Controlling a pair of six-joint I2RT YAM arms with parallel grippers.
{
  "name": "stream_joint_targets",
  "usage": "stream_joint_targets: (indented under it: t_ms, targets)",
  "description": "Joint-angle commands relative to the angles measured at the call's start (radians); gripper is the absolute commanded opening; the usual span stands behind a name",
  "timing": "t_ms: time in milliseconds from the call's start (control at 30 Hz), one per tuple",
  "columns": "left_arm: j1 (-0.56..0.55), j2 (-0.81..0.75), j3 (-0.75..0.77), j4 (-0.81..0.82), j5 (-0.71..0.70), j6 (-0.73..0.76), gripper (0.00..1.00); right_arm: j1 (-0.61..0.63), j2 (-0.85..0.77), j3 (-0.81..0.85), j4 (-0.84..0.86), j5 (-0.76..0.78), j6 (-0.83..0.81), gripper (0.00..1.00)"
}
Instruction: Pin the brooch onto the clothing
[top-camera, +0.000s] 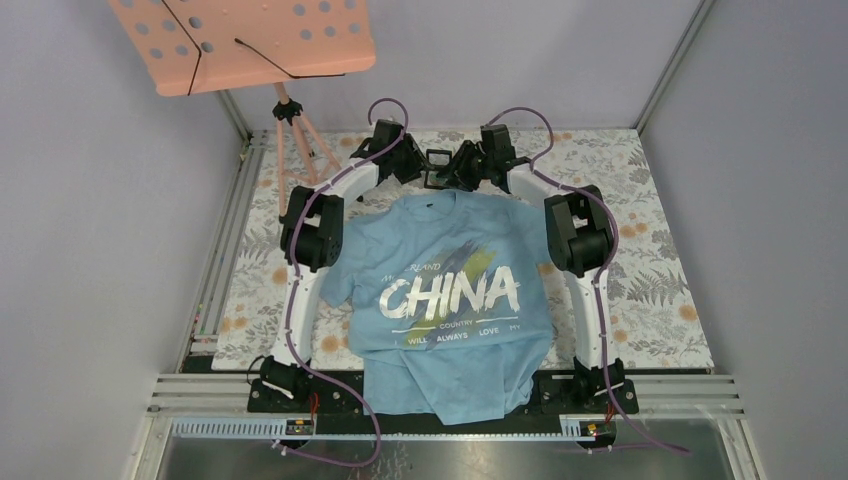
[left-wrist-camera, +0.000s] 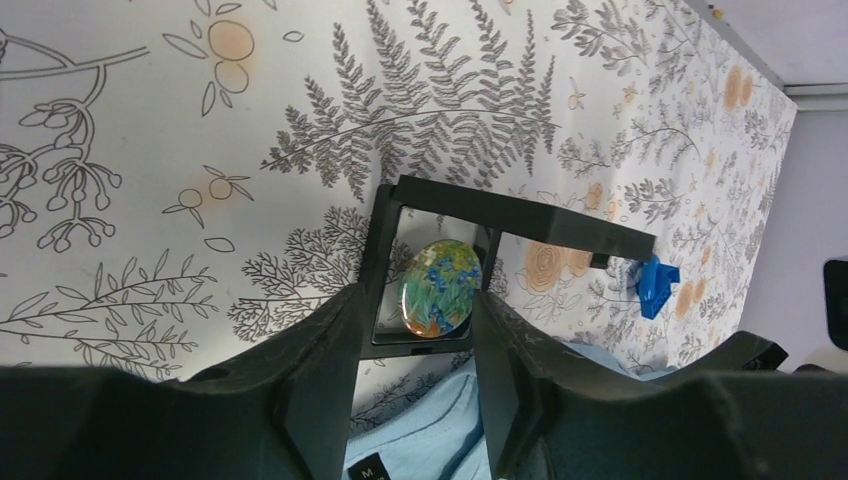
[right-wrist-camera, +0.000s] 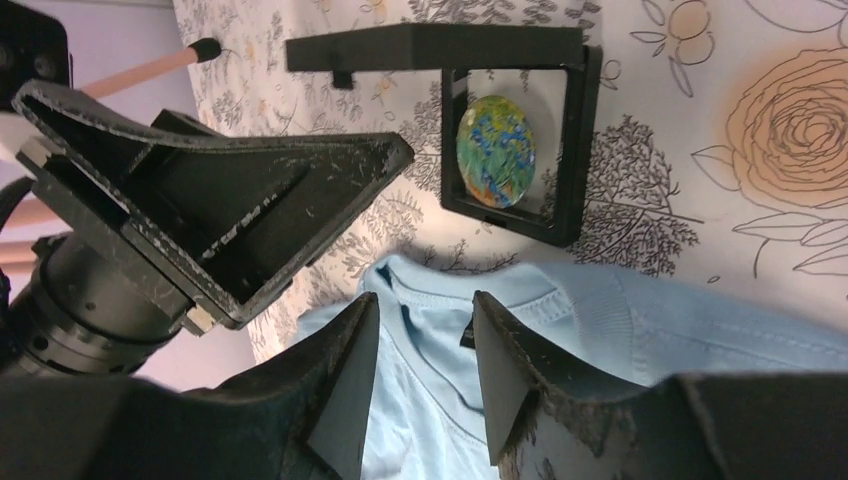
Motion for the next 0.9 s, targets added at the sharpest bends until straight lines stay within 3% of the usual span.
stream_joint_targets:
  t_ms: [0,500,867]
  targets:
    - [0.007,0.031,0.063,0.021,0.018,-0.027,0.45,-0.005,0.04,0.083,0.017,0.032,0.052,0.46]
    - [0.017,0.052,0.062,0.009,0.031,-0.022,0.32,-0.005,0.149,0.183,-0.069,0.105,0.089,0.45]
    - [0.022,0.079,0.093,-0.014,0.05,-0.013,0.28,-0.006,0.199,0.274,-0.146,0.136,0.085,0.43]
